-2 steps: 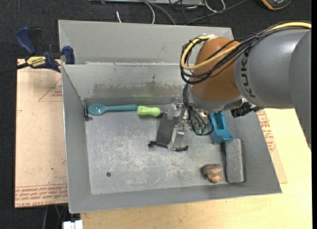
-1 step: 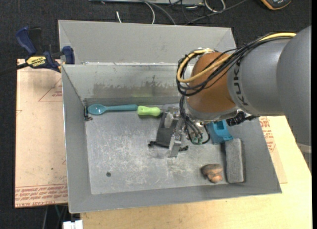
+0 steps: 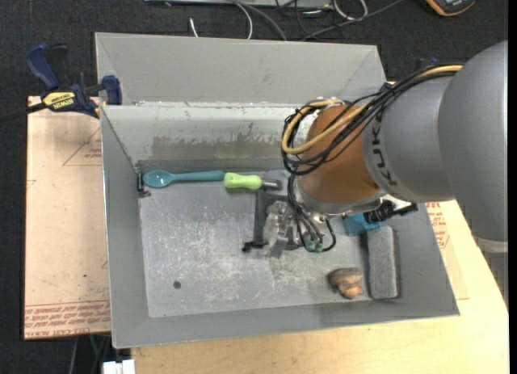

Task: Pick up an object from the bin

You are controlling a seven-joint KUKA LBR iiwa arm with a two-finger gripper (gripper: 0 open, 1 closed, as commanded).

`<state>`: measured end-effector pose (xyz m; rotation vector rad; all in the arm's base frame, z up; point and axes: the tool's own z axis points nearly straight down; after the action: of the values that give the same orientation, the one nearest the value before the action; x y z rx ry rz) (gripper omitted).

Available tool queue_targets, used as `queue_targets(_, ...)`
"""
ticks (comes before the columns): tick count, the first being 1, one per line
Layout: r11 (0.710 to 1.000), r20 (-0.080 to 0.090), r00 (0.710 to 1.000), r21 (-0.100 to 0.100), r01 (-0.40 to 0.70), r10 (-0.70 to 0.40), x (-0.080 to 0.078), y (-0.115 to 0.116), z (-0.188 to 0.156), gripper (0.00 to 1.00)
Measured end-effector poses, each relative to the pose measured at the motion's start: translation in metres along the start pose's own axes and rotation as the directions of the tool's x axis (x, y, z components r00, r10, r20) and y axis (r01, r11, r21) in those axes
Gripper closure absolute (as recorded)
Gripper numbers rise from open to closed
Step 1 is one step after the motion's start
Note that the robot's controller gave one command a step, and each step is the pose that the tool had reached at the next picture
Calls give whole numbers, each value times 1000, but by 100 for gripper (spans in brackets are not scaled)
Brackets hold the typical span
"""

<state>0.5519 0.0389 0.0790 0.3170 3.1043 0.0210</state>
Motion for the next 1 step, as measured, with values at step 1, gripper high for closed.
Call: queue_targets(1, 1000, 0, 1000, 0, 0, 0, 0, 0, 0, 100)
